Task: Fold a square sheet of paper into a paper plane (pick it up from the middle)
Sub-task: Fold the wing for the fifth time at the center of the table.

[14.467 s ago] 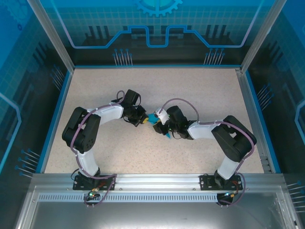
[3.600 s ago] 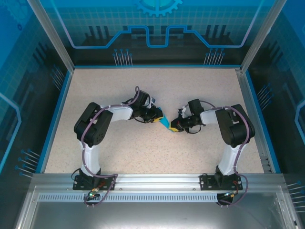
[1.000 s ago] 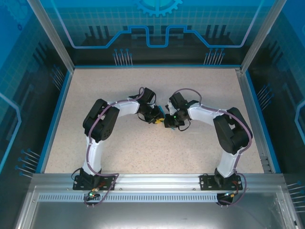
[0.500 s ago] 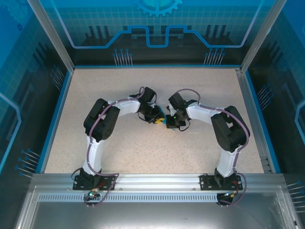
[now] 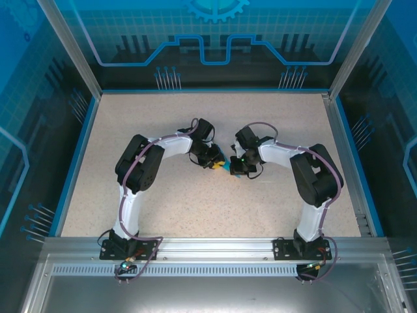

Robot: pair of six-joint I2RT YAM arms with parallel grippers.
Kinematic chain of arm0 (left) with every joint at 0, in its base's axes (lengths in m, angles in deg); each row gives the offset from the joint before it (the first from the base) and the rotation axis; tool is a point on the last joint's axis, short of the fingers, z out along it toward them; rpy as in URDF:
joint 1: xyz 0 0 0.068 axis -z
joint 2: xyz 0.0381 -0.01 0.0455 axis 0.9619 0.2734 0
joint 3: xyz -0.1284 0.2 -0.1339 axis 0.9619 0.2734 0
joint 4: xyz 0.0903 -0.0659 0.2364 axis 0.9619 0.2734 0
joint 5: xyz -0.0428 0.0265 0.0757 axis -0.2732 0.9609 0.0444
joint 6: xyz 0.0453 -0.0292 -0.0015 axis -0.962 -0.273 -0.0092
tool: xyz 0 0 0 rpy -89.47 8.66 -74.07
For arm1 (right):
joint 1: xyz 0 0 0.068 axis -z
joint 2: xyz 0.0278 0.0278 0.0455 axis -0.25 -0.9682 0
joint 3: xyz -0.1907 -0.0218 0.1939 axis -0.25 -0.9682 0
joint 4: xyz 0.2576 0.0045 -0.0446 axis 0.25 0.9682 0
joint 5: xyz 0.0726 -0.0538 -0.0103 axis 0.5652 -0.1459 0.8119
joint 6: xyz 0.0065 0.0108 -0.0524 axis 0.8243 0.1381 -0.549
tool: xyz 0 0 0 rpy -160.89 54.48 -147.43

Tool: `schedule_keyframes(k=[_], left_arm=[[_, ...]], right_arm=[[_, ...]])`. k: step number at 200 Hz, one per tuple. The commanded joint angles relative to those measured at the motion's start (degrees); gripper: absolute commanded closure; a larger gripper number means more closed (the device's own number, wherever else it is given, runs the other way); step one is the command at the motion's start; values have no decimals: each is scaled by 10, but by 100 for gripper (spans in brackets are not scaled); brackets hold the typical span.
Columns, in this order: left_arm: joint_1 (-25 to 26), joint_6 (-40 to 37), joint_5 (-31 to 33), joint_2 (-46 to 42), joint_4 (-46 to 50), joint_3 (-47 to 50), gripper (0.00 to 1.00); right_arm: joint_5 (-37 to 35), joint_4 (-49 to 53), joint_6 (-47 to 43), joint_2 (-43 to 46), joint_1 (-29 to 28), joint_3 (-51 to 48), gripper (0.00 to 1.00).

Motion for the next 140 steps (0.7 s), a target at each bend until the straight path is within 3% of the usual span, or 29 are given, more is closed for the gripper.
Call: schedule_keyframes(k=[1,65,140], left_arm=[[2,-17,46,37,57,2,83],[1,-22,45,37,59,1,83],[2,-25,46,38,61,-2,83]], right_arm=[[15,21,-10,-9,20,-23,92],[103,9,-24,21,31,-8,92],[90,29,-37,-21,38,-7,92]])
